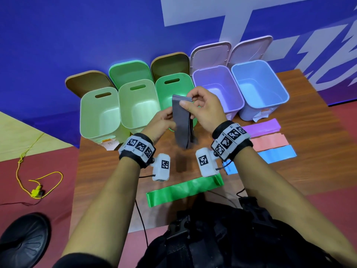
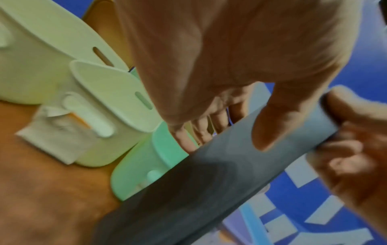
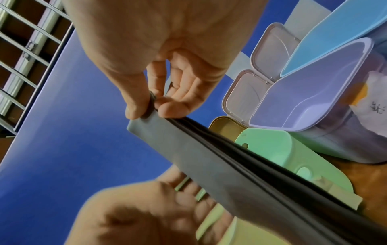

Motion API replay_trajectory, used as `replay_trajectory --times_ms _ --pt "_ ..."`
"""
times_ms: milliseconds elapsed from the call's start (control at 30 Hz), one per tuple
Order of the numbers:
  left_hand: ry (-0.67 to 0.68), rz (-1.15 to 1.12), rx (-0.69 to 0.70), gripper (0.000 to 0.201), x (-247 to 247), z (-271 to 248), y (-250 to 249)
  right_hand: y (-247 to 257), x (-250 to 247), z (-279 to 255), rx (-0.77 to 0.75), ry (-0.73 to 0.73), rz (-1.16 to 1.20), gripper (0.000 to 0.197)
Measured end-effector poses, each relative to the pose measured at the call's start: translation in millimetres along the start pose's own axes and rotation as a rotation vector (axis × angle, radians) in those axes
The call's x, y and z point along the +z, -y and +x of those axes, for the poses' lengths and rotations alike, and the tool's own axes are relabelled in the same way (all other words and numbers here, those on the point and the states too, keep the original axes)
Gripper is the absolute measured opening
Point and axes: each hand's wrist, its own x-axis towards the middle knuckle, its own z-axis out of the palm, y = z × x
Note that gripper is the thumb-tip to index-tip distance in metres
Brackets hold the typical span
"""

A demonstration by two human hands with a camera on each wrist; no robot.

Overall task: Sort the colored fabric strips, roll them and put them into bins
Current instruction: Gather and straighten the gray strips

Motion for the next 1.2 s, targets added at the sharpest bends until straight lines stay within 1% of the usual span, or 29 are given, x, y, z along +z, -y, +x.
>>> replay_trajectory --times_ms 33,167,267,367,433,533,567,633,667,700,800,900,967,1067,1200 --pt "0.017 0.009 -0.027 0.064 0.1 -1.5 7.9 0.6 -0.3 0.0 0.005 0.003 0.013 0.017" --pt "0.010 0.062 -0.120 0.057 -4.8 -6.1 32.1 3.0 -1.7 -4.2 0.062 0.016 0.124 0.018" --pt "0.039 0.080 -0.177 0.046 -7.4 -8.6 48.4 1.3 -1.1 -7.0 0.109 0.006 0.216 0.019" --pt "0.020 0.069 -0.222 0.042 -11.3 -13.0 64.0 -2.5 0.9 -7.9 0.150 -0.009 0.239 0.021" --pt "0.019 0.039 -0.237 0.048 -14.4 -16.9 73.6 -8.2 1.3 -8.3 0.178 -0.039 0.227 0.021" --pt "-0.004 0.061 -0.255 0.074 -16.7 -20.7 82.7 -16.6 3.3 -11.3 0.199 -0.062 0.209 0.018" --pt "-0.008 0.080 -0.260 0.080 -16.8 -21.0 83.8 -17.6 4.8 -12.2 0.204 -0.059 0.208 0.018" --pt "0.011 0.137 -0.245 0.086 -16.6 -20.6 84.4 -15.0 8.1 -13.4 0.207 -0.036 0.203 0.019" --pt "0.023 0.177 -0.234 0.085 -16.7 -19.7 84.5 -11.4 9.7 -13.3 0.201 -0.014 0.201 0.019" --pt "0.024 0.217 -0.224 0.080 -16.4 -18.8 84.2 -7.8 11.5 -12.8 0.191 0.009 0.200 0.019" --pt "-0.018 0.286 -0.193 0.057 -15.9 -15.8 83.6 1.2 15.2 -10.2 0.163 0.051 0.200 0.021" --pt "-0.053 0.323 -0.184 0.043 -18.5 -13.4 83.1 5.8 15.2 -7.4 0.149 0.072 0.197 0.022" --pt "-0.067 0.314 -0.192 0.042 -20.6 -13.1 81.6 6.9 14.0 -6.3 0.142 0.081 0.191 0.023" --pt "-0.071 0.285 -0.231 0.048 -23.9 -14.4 82.2 5.4 11.3 -4.2 0.132 0.063 0.178 0.022" --pt "-0.098 0.251 -0.258 0.043 -31.5 -20.8 85.2 -2.3 6.2 0.7 0.133 0.008 0.177 0.021"
